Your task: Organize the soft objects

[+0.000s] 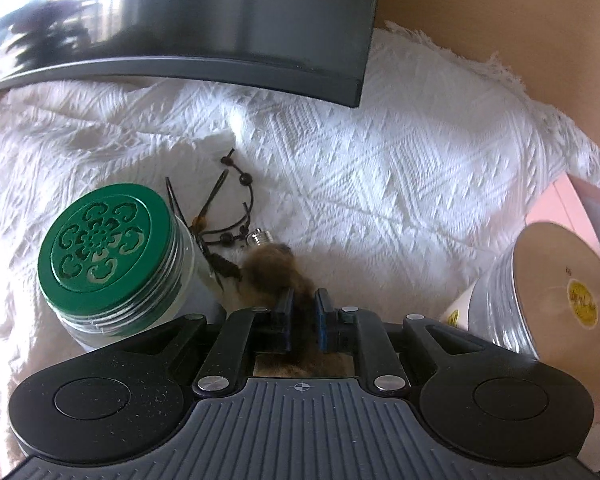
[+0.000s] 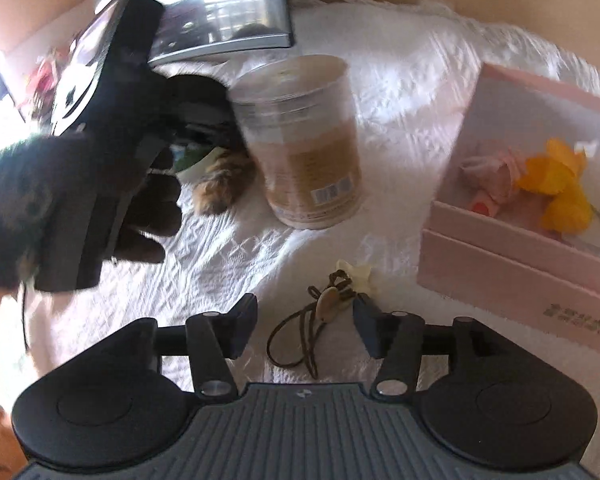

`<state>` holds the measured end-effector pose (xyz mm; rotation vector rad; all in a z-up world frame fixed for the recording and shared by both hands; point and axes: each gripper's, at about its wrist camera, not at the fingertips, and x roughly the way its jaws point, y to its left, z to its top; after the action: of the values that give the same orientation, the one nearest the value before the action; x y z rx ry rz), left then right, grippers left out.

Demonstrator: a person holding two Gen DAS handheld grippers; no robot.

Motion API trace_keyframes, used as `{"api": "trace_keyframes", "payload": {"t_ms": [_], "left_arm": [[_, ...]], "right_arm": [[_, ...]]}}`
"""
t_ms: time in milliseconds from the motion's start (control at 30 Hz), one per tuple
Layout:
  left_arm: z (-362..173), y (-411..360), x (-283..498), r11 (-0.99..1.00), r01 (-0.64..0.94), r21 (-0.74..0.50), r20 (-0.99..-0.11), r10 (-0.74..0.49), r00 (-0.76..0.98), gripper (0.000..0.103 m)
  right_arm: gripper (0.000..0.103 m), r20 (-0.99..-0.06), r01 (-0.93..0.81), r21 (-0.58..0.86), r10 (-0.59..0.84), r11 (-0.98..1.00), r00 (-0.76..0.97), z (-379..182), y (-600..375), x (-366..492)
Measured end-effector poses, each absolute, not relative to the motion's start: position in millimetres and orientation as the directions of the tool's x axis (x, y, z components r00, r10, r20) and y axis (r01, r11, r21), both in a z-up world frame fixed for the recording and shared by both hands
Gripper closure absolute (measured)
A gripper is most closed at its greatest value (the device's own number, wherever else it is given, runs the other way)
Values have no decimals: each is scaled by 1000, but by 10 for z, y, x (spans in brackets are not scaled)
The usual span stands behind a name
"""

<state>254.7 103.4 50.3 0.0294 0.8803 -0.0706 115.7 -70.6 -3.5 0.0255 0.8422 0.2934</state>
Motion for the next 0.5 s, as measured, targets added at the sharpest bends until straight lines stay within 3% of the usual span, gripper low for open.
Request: {"api": "trace_keyframes", "payload": {"t_ms": [100,300,500], "left_arm": [[508,1062,2505,996,89,-21,-775,-73,628,88],[515,1153,2421,991,109,-79,-761,-130,636,88],[503,1067,2496,997,76,-28,-759,-71,647,86]], "right_arm": [[49,-726,-271,96,254,958,639,-40,-654,1119],[32,-706,-297,88,270,951,655,-78,-601,1080],[25,-703,-341,-48,210,939,679,-149,-389,1003]]}}
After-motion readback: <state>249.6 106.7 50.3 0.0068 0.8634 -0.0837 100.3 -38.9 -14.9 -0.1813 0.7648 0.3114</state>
